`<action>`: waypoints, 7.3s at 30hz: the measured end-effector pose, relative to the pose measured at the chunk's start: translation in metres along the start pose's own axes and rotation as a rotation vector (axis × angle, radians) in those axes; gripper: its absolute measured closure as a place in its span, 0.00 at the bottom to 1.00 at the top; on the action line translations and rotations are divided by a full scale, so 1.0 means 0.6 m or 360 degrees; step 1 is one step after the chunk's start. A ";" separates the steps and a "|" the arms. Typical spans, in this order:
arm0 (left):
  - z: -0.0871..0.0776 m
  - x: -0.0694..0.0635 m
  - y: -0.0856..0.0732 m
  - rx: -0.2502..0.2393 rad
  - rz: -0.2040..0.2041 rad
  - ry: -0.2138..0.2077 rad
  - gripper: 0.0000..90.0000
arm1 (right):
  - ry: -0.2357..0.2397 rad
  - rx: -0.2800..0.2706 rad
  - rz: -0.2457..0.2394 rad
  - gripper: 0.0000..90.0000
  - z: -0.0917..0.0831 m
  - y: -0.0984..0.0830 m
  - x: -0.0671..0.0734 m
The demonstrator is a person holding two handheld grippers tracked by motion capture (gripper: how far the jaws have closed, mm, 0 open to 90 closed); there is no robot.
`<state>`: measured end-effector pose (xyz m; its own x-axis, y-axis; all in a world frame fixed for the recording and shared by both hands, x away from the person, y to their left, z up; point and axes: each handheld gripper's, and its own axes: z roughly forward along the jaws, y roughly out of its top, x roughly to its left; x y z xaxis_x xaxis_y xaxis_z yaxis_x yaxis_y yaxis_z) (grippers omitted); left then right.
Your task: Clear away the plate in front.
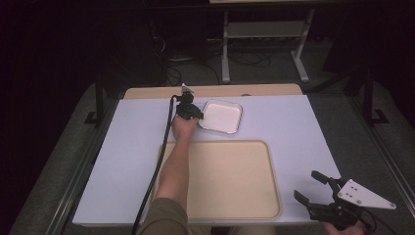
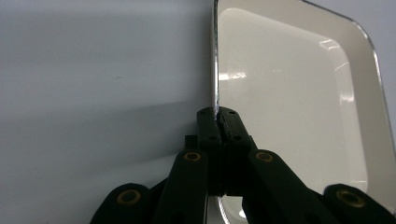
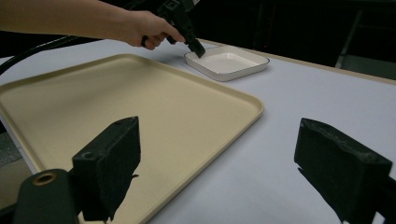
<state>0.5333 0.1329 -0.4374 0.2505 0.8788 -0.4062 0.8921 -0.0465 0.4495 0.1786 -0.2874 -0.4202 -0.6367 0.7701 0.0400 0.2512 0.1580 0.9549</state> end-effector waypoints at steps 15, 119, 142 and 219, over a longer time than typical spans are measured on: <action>-0.046 0.001 -0.002 -0.0163 -0.0085 -0.0035 0.98 | -0.0002 0.0008 -0.0014 0.15 0.002 0.000 0.001; -0.246 0.043 -0.229 -0.0379 -0.0094 -0.0300 0.99 | -0.0014 0.0053 -0.0058 0.15 0.008 0.004 0.010; -0.224 0.019 -0.287 -0.0325 -0.0081 -0.0246 0.99 | -0.0003 0.0059 -0.0062 0.15 0.009 0.004 0.010; -0.212 -0.069 -0.428 -0.0152 0.0140 -0.0002 0.82 | 0.0003 0.0082 -0.0078 0.15 0.013 0.004 0.013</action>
<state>0.2461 0.1687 -0.4347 0.3270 0.8725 -0.3630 0.8267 -0.0781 0.5571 0.1798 -0.2762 -0.4196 -0.6505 0.7595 -0.0055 0.2569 0.2268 0.9395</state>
